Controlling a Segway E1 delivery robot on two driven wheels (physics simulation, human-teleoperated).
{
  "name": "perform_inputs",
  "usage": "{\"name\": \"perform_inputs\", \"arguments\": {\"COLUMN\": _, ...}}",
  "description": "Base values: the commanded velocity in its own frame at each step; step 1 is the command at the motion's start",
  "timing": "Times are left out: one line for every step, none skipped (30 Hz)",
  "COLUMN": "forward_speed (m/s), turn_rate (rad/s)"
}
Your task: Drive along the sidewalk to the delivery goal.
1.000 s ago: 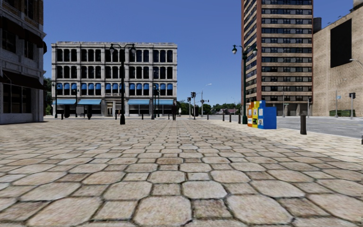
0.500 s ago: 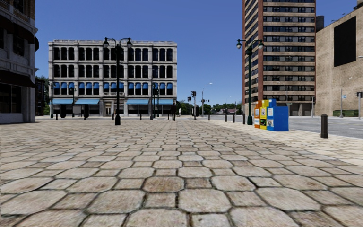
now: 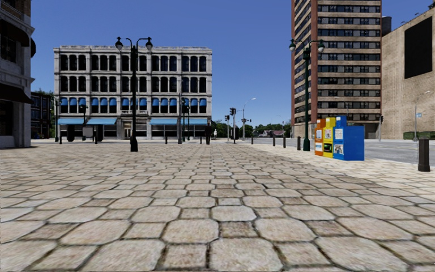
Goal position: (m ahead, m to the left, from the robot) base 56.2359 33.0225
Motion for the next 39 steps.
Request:
{"name": "perform_inputs", "arguments": {"forward_speed": 2.00, "turn_rate": 0.00}}
{"name": "perform_inputs", "arguments": {"forward_speed": 2.00, "turn_rate": 0.00}}
{"name": "perform_inputs", "arguments": {"forward_speed": 2.00, "turn_rate": 0.00}}
{"name": "perform_inputs", "arguments": {"forward_speed": 2.00, "turn_rate": 0.00}}
{"name": "perform_inputs", "arguments": {"forward_speed": 2.00, "turn_rate": 0.00}}
{"name": "perform_inputs", "arguments": {"forward_speed": 2.00, "turn_rate": 0.00}}
{"name": "perform_inputs", "arguments": {"forward_speed": 2.00, "turn_rate": 0.00}}
{"name": "perform_inputs", "arguments": {"forward_speed": 2.00, "turn_rate": 0.00}}
{"name": "perform_inputs", "arguments": {"forward_speed": 2.00, "turn_rate": 0.00}}
{"name": "perform_inputs", "arguments": {"forward_speed": 2.00, "turn_rate": 0.00}}
{"name": "perform_inputs", "arguments": {"forward_speed": 2.00, "turn_rate": 0.00}}
{"name": "perform_inputs", "arguments": {"forward_speed": 2.00, "turn_rate": 0.00}}
{"name": "perform_inputs", "arguments": {"forward_speed": 2.00, "turn_rate": 0.00}}
{"name": "perform_inputs", "arguments": {"forward_speed": 2.00, "turn_rate": 0.00}}
{"name": "perform_inputs", "arguments": {"forward_speed": 2.00, "turn_rate": 0.00}}
{"name": "perform_inputs", "arguments": {"forward_speed": 2.00, "turn_rate": 0.00}}
{"name": "perform_inputs", "arguments": {"forward_speed": 2.00, "turn_rate": 0.00}}
{"name": "perform_inputs", "arguments": {"forward_speed": 2.00, "turn_rate": 0.00}}
{"name": "perform_inputs", "arguments": {"forward_speed": 2.00, "turn_rate": 0.00}}
{"name": "perform_inputs", "arguments": {"forward_speed": 2.00, "turn_rate": 0.00}}
{"name": "perform_inputs", "arguments": {"forward_speed": 2.00, "turn_rate": 0.00}}
{"name": "perform_inputs", "arguments": {"forward_speed": 2.00, "turn_rate": 0.00}}
{"name": "perform_inputs", "arguments": {"forward_speed": 2.00, "turn_rate": 0.00}}
{"name": "perform_inputs", "arguments": {"forward_speed": 2.00, "turn_rate": 0.00}}
{"name": "perform_inputs", "arguments": {"forward_speed": 2.00, "turn_rate": 0.00}}
{"name": "perform_inputs", "arguments": {"forward_speed": 2.00, "turn_rate": 0.00}}
{"name": "perform_inputs", "arguments": {"forward_speed": 2.00, "turn_rate": 0.00}}
{"name": "perform_inputs", "arguments": {"forward_speed": 2.00, "turn_rate": 0.00}}
{"name": "perform_inputs", "arguments": {"forward_speed": 2.00, "turn_rate": 0.00}}
{"name": "perform_inputs", "arguments": {"forward_speed": 2.00, "turn_rate": 0.00}}
{"name": "perform_inputs", "arguments": {"forward_speed": 2.00, "turn_rate": 0.00}}
{"name": "perform_inputs", "arguments": {"forward_speed": 2.00, "turn_rate": 0.00}}
{"name": "perform_inputs", "arguments": {"forward_speed": 2.00, "turn_rate": 0.00}}
{"name": "perform_inputs", "arguments": {"forward_speed": 2.00, "turn_rate": 0.00}}
{"name": "perform_inputs", "arguments": {"forward_speed": 2.00, "turn_rate": 0.00}}
{"name": "perform_inputs", "arguments": {"forward_speed": 2.00, "turn_rate": 0.00}}
{"name": "perform_inputs", "arguments": {"forward_speed": 2.00, "turn_rate": 0.00}}
{"name": "perform_inputs", "arguments": {"forward_speed": 2.00, "turn_rate": 0.00}}
{"name": "perform_inputs", "arguments": {"forward_speed": 2.00, "turn_rate": 0.00}}
